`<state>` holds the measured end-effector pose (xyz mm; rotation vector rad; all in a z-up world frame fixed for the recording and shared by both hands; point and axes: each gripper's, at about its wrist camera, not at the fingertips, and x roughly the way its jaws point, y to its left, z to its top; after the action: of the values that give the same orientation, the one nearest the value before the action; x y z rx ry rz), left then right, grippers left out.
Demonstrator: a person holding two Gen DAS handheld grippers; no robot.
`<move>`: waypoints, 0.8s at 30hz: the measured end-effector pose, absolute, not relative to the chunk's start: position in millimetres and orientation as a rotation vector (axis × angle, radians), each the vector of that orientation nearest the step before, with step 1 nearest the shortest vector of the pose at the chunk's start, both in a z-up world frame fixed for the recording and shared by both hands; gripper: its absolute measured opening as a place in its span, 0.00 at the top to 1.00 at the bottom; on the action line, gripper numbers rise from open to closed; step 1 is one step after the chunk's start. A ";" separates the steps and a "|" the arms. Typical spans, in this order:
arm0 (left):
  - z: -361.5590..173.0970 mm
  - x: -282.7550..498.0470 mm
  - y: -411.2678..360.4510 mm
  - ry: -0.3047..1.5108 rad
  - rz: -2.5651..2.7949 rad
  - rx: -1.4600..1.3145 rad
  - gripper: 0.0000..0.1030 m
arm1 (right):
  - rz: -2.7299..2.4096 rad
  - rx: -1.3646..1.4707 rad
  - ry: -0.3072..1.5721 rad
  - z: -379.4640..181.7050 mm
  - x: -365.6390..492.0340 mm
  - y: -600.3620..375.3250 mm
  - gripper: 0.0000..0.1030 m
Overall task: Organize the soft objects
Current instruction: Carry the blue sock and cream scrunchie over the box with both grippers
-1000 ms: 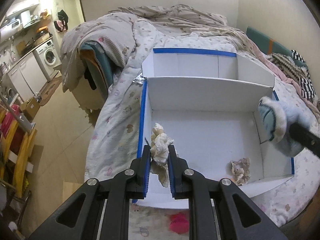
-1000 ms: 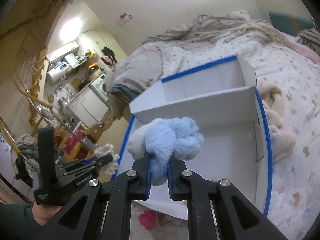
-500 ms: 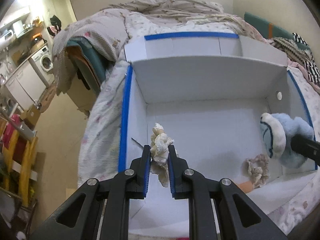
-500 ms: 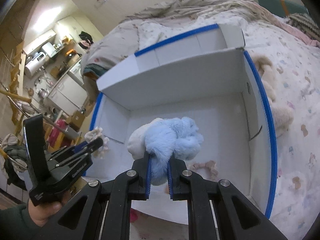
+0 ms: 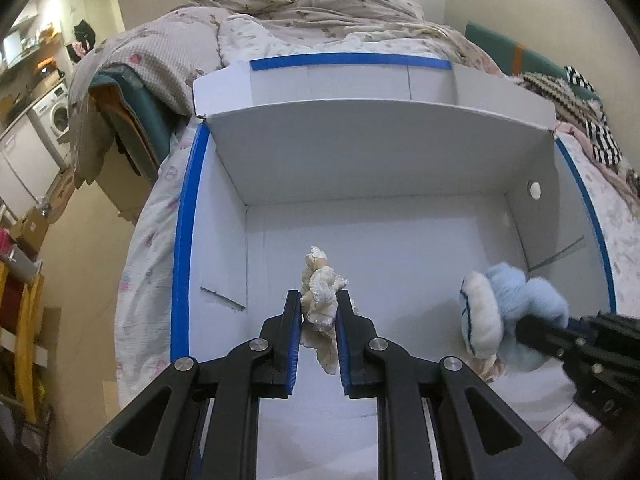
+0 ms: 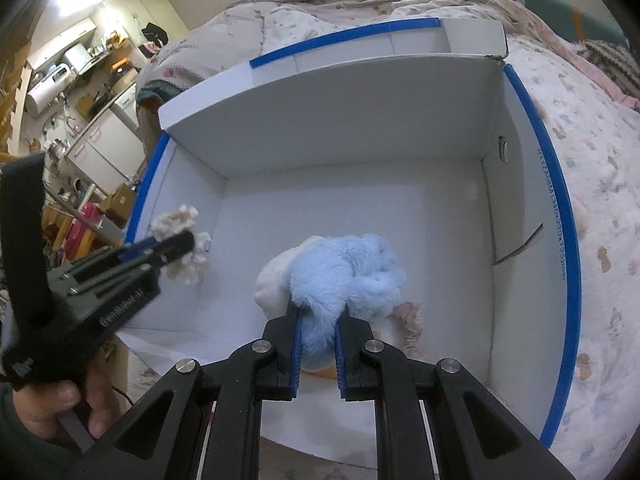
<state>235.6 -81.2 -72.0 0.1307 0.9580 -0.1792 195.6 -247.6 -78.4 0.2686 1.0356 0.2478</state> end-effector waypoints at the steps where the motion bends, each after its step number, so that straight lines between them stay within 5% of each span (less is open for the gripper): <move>1: -71.7 237.4 -80.8 0.959 -0.179 0.122 0.86 | 0.244 0.269 1.039 -78.8 196.1 -247.8 0.85; 13: -86.6 234.9 -84.0 1.018 -0.173 0.133 0.85 | 0.236 0.299 1.027 -77.1 192.7 -256.8 0.85; 17: -85.3 231.1 -84.7 1.014 -0.185 0.127 0.77 | 0.229 0.300 1.031 -77.8 192.4 -258.2 0.85; 19: -85.1 229.0 -85.8 1.009 -0.180 0.141 0.71 | 0.225 0.306 1.033 -77.8 192.8 -258.2 0.85; 21: -84.4 227.6 -86.5 1.002 -0.177 0.150 0.49 | 0.225 0.313 1.030 -77.1 193.1 -258.4 0.85; 24: -81.0 226.7 -85.7 0.990 -0.167 0.145 0.37 | 0.221 0.309 1.021 -75.7 193.2 -257.9 0.78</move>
<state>226.6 -85.7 -81.0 0.1448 0.9900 -0.1672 193.2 -257.9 -75.7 0.3093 1.0212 0.2205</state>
